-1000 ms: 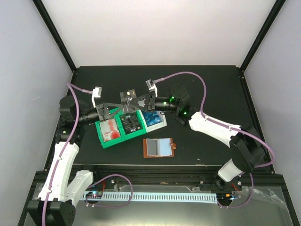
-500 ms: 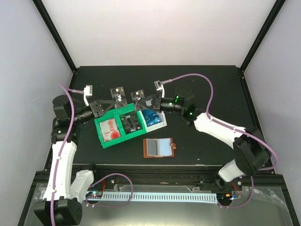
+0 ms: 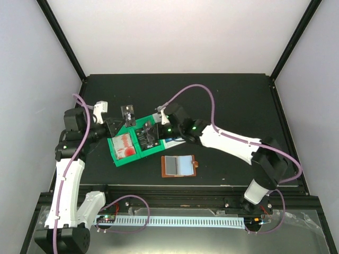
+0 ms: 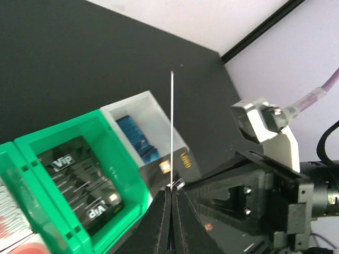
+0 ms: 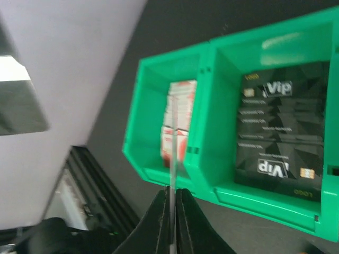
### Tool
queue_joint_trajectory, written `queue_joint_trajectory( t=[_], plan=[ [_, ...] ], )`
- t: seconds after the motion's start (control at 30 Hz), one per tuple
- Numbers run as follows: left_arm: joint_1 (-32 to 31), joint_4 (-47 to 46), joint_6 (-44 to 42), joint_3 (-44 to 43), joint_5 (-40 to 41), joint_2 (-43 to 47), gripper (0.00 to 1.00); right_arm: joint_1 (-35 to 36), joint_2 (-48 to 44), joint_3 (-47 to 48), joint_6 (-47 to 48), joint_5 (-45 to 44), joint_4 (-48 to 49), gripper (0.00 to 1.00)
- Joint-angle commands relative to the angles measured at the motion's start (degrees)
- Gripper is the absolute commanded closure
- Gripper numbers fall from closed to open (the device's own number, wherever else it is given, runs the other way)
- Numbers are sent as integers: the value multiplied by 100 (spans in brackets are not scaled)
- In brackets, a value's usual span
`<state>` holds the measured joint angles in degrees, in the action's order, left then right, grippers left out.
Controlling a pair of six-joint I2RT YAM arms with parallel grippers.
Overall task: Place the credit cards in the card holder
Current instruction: Place the credit card in the storage box.
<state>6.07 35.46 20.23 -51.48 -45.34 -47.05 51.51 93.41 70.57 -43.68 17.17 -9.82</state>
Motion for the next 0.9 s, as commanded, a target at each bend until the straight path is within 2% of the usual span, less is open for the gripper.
queue_joint_trajectory(
  t=[0.0,0.33,0.57,0.73,0.87],
  plan=[
    [-258,625,-786,-309,806,-74,98,267,553,532,440,-814,-1153,92],
    [-886,1051,-1549,-355,1368,-273,98,386,1469,1165,203,-891,-1573,87],
    [-1090,1132,-1633,-383,1629,-357,99,386,1703,1418,83,-1179,-1664,93],
    [-1415,1165,-1718,-406,1843,-378,98,384,1156,945,74,-1263,-1351,89],
    [-2044,1178,-1681,-384,2193,-565,98,357,67,67,37,-1448,-948,82]
  ],
)
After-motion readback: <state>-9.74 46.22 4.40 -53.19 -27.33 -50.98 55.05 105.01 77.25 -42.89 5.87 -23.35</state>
